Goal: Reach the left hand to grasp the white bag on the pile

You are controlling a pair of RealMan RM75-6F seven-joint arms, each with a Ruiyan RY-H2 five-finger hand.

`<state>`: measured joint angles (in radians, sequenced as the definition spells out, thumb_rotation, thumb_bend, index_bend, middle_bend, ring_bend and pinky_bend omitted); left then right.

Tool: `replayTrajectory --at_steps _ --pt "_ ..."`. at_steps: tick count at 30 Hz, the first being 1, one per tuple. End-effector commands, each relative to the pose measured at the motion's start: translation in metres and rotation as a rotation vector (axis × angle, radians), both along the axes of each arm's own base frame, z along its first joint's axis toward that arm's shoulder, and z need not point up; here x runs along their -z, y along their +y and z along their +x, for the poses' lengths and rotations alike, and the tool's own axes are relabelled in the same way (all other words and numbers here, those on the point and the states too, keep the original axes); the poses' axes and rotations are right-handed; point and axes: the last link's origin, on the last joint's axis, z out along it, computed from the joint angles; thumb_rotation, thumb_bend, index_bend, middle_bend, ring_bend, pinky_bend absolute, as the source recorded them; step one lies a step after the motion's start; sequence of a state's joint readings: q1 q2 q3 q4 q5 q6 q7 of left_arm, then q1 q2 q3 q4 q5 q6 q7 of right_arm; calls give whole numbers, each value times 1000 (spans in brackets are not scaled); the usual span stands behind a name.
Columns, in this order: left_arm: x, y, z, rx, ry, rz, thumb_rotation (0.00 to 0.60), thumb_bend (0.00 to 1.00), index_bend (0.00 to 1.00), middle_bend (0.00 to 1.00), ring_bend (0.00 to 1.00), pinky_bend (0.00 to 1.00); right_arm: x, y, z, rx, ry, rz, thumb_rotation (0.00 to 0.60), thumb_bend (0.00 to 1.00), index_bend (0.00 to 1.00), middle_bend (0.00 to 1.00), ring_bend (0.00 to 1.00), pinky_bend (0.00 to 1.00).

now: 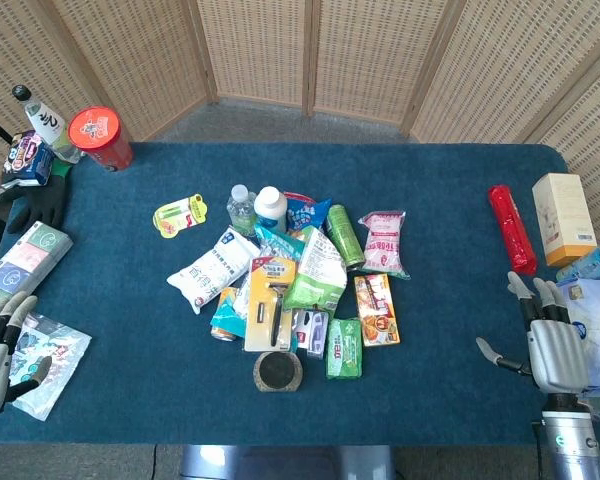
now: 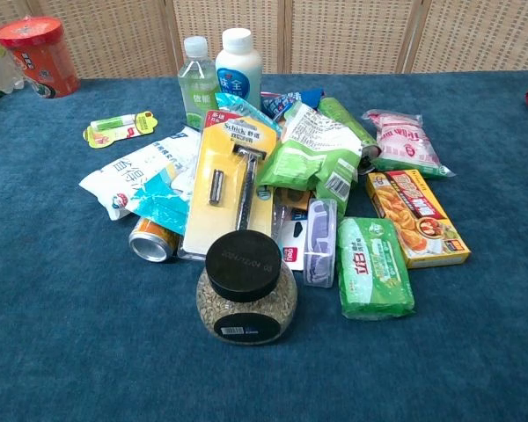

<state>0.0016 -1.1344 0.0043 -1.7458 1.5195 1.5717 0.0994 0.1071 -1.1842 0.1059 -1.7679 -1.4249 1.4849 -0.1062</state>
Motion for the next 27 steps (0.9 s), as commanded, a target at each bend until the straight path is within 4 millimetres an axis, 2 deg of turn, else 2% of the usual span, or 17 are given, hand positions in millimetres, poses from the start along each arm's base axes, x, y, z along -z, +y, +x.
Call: replayTrajectory --at_steps 1,8,13,19,27 --pt "1 1 1 2 2 -2 600 369 89 0 0 0 1 1 -1 3 -9 4 441 233 0 230 0 0" --pt "4 5 2 8 4 -25 600 369 85 0 0 0 0 7 -7 23 -44 14 446 232 0 230 0 0" --pt "10 18 6 24 27 -63 600 368 9 0 0 0 -1 10 -8 27 -51 12 444 231 0 231 0 0" --pt "33 49 18 30 5 -131 600 369 0 0 0 0 1 12 -6 23 -71 39 447 232 0 230 0 0" --pt "76 97 44 10 -93 -275 600 369 0 0 0 0 -2 16 -7 22 -104 59 446 232 0 230 0 0"
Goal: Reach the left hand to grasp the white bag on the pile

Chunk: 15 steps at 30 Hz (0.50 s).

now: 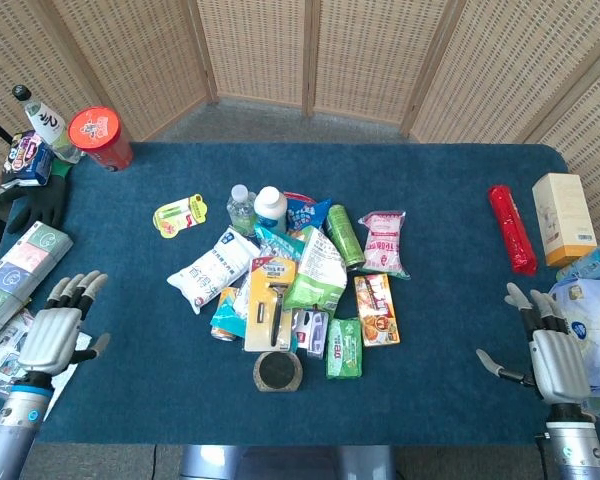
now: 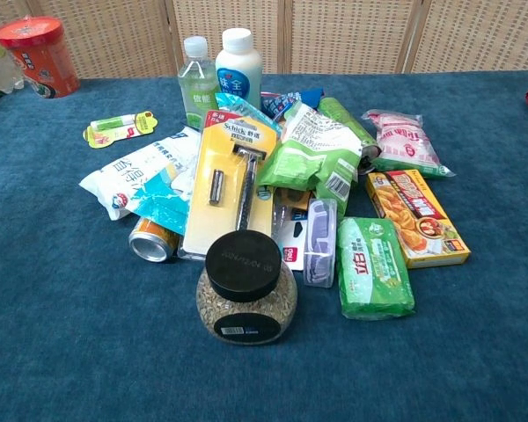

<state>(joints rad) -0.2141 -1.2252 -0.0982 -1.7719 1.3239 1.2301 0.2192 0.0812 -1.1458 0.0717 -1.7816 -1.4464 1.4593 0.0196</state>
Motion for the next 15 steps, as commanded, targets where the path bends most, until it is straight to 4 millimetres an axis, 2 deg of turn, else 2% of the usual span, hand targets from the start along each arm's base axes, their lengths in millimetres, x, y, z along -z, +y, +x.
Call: replayTrajectory --at_steps 1,8,15 --pt "23 26 19 -11 -77 -67 600 369 0 0 0 0 -2 3 -1 3 -12 5 446 232 0 230 0 0" --pt "55 61 41 -7 -170 -124 600 368 0 0 0 0 -6 10 -6 22 -40 10 445 232 0 230 0 0" --pt "79 79 55 17 -171 -181 600 368 0 0 0 0 -11 16 -9 30 -83 12 447 231 0 230 0 0"
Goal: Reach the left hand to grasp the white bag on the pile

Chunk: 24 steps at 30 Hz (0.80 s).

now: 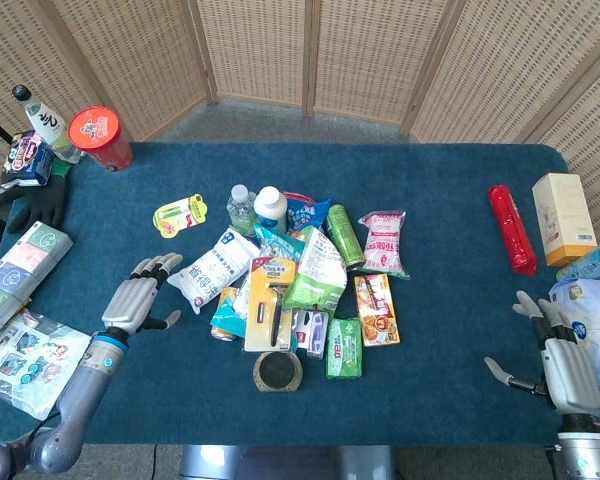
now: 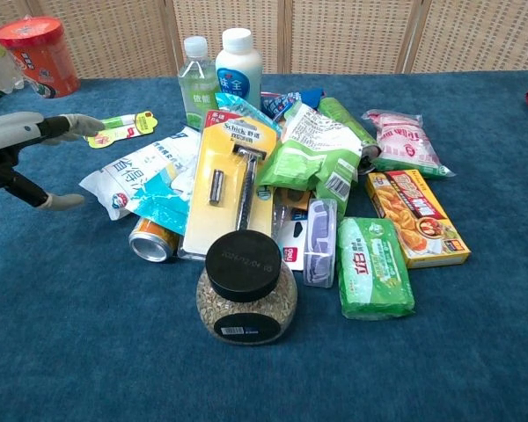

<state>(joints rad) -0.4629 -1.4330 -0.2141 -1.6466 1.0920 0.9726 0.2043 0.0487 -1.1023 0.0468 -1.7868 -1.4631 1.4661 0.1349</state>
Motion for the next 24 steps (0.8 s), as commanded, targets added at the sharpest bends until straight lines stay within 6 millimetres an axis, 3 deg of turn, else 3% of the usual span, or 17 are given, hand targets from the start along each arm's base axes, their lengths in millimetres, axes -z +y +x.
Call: replayTrajectory --at_steps 1,16,19,22,24 --pt "10 7 4 6 3 -20 600 368 0 0 0 0 -3 3 -1 3 -13 0 445 232 0 230 0 0" --pt "47 32 16 43 16 -63 600 368 1 0 0 0 -12 14 0 4 -91 5 446 232 0 230 0 0" --pt "54 34 20 67 34 -70 600 369 54 0 12 5 -14 16 0 2 -114 -2 446 230 0 232 0 0" --pt "57 37 23 79 48 -58 600 437 177 72 200 195 -17 19 0 -5 -133 -11 446 230 0 243 0 0" --pt "57 38 24 75 36 -42 600 529 282 191 391 386 -19 21 0 -8 -147 -19 447 227 0 250 0 0"
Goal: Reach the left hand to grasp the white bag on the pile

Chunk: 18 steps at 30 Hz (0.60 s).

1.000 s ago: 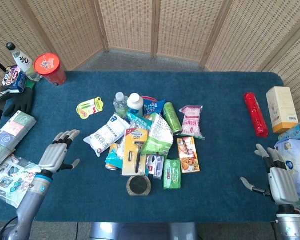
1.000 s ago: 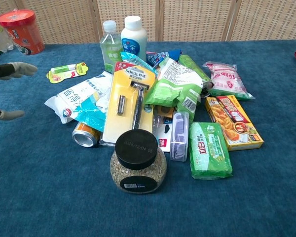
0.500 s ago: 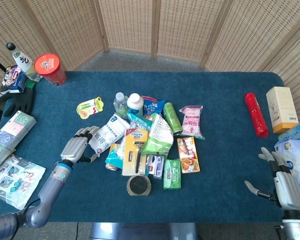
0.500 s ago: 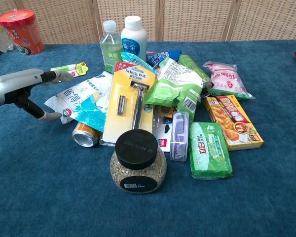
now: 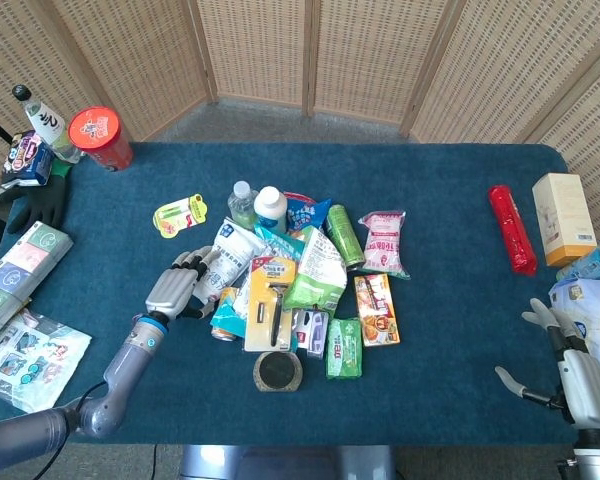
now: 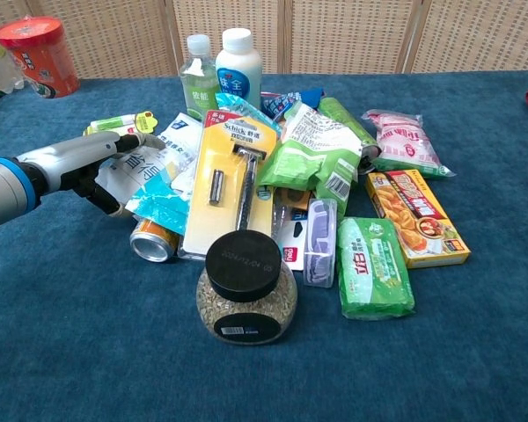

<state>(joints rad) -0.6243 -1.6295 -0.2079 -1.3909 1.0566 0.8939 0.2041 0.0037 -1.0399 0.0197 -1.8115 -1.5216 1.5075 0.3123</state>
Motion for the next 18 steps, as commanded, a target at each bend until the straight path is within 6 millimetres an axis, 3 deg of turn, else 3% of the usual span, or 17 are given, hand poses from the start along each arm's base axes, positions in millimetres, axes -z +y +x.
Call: replayTrajectory --at_steps 1,4,7,13,18 --pt "0 2 3 -3 -17 22 600 561 321 231 456 455 -3 4 -1 -3 -18 -10 446 226 0 252 0 0" --pt "-5 3 3 -17 -45 41 600 607 448 376 643 645 -6 6 -3 2 -21 -19 441 225 0 255 0 0" --pt "-14 5 0 -31 -64 67 600 607 508 452 729 736 -7 8 -3 3 -25 -26 446 224 0 257 0 0" --pt "-40 1 -4 -39 -131 137 600 595 516 468 740 747 -6 6 -2 -6 -27 -18 446 224 0 260 0 0" --pt "-81 -16 -8 -21 -231 230 600 593 512 468 724 728 -2 3 0 -12 -26 -7 444 223 0 261 0 0"
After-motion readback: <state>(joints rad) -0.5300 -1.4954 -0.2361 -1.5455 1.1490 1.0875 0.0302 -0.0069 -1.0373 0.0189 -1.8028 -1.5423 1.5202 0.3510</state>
